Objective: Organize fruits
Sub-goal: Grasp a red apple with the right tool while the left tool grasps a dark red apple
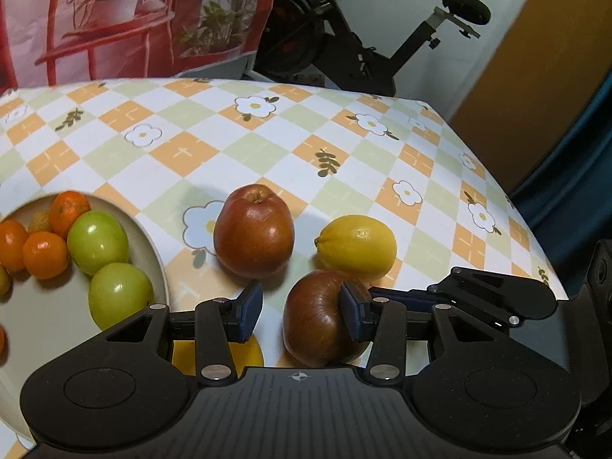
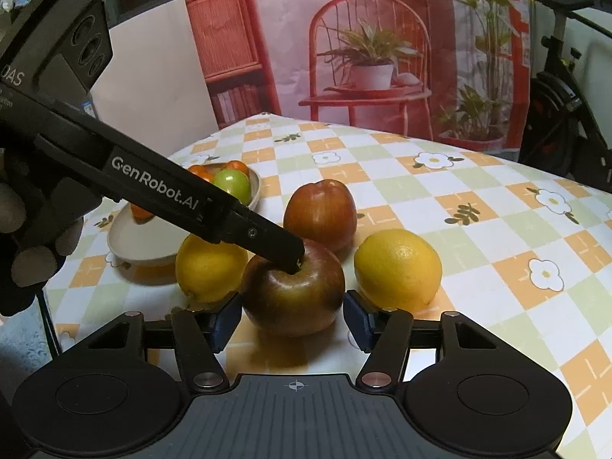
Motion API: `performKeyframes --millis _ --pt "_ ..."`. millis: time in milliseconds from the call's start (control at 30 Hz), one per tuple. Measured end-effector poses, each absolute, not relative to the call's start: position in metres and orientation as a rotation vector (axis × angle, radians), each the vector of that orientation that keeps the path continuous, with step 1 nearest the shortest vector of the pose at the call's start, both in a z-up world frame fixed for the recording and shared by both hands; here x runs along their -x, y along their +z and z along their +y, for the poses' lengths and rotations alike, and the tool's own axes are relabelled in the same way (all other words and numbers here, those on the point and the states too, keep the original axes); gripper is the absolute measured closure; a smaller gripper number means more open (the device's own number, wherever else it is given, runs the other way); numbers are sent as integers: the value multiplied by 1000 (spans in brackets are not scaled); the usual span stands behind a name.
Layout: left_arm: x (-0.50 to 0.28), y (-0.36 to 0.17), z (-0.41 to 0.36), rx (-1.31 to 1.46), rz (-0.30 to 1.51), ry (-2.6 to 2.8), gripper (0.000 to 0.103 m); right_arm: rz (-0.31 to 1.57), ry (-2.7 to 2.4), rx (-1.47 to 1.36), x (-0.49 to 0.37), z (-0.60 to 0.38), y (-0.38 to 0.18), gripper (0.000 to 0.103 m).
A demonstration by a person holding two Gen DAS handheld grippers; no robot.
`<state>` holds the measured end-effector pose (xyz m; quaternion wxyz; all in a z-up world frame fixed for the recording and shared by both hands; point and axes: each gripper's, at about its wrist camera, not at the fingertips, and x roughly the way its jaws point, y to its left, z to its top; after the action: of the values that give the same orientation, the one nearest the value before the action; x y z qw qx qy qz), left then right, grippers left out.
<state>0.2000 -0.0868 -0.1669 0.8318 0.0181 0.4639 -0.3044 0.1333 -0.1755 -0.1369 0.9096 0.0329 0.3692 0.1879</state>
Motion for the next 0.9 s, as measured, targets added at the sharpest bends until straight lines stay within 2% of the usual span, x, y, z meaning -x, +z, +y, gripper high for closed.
performKeyframes --millis 367,900 --pt "-206 -172 -83 -12 1003 -682 56 776 403 -115 -143 -177 -150 42" --pt "-204 -151 -80 5 947 -722 60 709 386 -138 -138 -180 -130 44"
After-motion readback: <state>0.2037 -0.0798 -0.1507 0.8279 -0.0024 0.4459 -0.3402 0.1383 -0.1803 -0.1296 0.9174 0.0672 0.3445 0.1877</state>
